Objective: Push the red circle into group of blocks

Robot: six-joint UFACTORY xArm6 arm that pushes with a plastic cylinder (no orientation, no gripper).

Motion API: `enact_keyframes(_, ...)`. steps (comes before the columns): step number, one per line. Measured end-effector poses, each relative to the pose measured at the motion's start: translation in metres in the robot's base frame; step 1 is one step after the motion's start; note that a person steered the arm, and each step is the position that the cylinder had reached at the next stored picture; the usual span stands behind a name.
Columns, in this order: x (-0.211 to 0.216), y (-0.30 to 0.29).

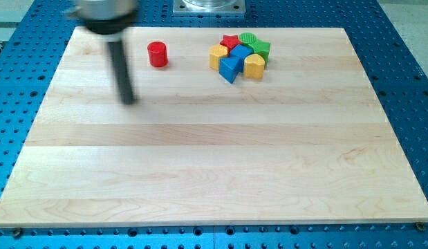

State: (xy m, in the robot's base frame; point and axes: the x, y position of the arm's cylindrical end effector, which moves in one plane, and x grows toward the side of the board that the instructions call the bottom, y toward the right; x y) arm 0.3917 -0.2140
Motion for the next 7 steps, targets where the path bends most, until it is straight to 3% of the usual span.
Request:
enact_keyframes(1,-0.059,-0.016)
enact_keyframes(2,-0.092,0.033)
enact_keyframes(3,-0.107,0.07)
enact_keyframes(5,-0.052,0.145)
enact_keyframes(7,-0.123,0.111)
